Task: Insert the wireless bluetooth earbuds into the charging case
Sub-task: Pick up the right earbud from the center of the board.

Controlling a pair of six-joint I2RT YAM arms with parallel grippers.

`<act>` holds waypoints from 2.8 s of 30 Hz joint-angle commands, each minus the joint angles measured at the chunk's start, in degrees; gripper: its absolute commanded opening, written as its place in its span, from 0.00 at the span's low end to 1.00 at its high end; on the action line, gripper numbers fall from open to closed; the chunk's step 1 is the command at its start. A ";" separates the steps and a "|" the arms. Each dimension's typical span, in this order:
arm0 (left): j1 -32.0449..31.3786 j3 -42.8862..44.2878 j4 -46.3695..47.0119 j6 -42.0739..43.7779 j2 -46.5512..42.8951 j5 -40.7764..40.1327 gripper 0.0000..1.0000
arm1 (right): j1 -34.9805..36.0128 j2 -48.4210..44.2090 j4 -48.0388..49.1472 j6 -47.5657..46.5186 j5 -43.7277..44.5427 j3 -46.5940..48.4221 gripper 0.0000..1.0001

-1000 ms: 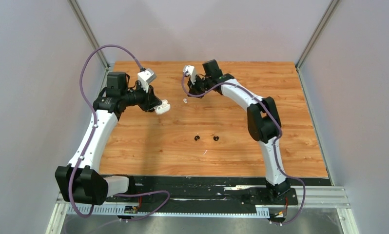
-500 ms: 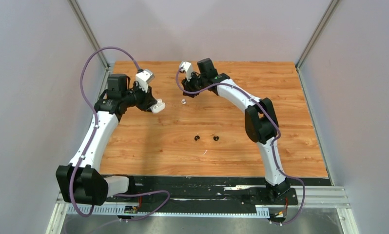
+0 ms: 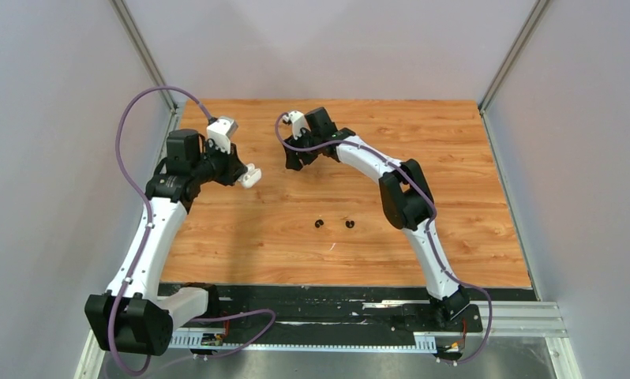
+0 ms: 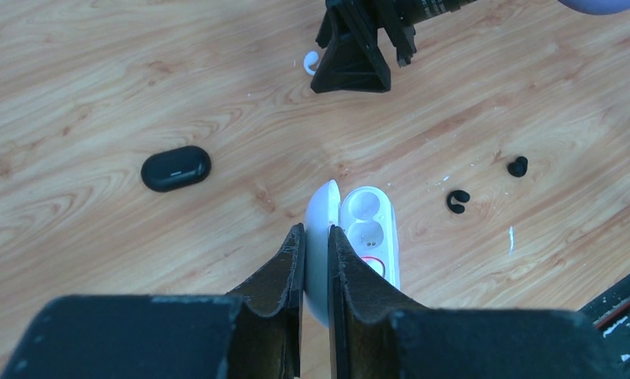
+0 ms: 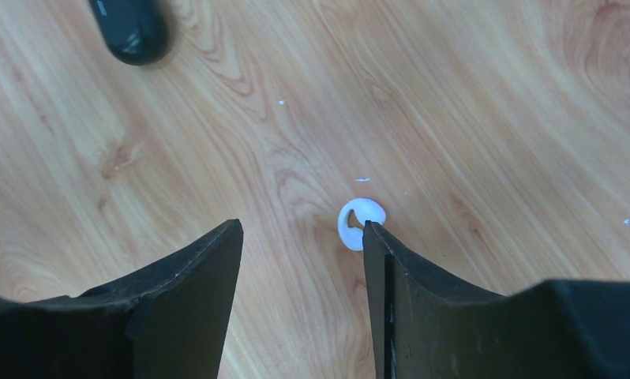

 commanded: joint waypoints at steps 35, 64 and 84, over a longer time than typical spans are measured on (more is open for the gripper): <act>0.97 -0.06 1.39 -1.45 -1.28 0.32 0.00 | 0.37 5.46 0.67 6.55 2.54 5.47 0.51; 0.93 0.02 2.60 -2.33 -0.10 1.09 0.00 | -0.68 5.00 1.40 2.98 10.60 5.14 0.36; 0.95 -0.12 3.06 -2.52 -0.07 1.39 0.00 | -0.78 4.87 2.09 0.68 13.26 4.46 0.13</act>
